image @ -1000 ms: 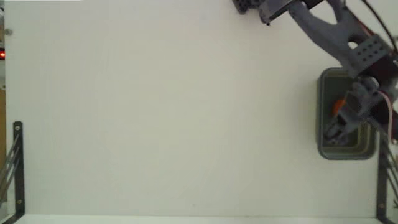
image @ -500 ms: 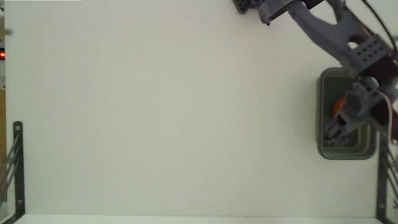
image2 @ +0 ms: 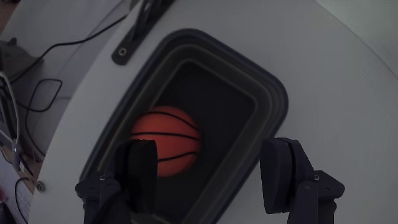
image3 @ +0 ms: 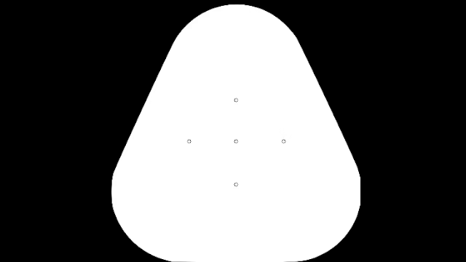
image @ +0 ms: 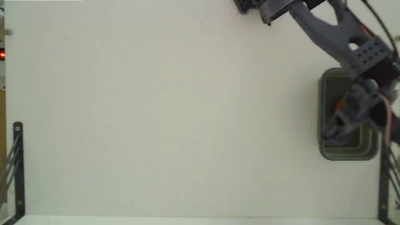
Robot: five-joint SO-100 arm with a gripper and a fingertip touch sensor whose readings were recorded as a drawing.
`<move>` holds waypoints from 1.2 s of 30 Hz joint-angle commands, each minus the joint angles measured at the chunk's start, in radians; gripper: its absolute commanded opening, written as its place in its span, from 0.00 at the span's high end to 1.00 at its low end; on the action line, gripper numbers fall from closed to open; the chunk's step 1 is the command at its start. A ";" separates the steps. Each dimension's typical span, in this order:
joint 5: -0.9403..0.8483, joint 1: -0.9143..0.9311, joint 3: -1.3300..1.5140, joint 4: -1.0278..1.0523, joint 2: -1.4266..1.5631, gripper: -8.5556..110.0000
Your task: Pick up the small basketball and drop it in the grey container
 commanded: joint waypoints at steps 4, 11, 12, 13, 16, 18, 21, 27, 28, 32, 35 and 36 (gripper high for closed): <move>0.005 0.043 0.050 0.017 0.142 0.00; 0.005 0.102 0.127 0.017 0.220 0.00; 0.005 0.112 0.141 0.017 0.233 0.00; 0.005 0.123 0.155 0.017 0.248 0.00; 0.005 0.154 0.194 0.018 0.288 0.00; 0.005 0.173 0.220 0.018 0.313 0.00; 0.005 0.205 0.261 0.018 0.355 0.00; 0.005 0.271 0.346 0.018 0.441 0.00; 0.005 0.283 0.362 0.019 0.457 0.00; 0.005 0.324 0.416 0.019 0.511 0.00; 0.005 0.357 0.459 0.019 0.554 0.00; 0.005 0.369 0.474 0.019 0.569 0.00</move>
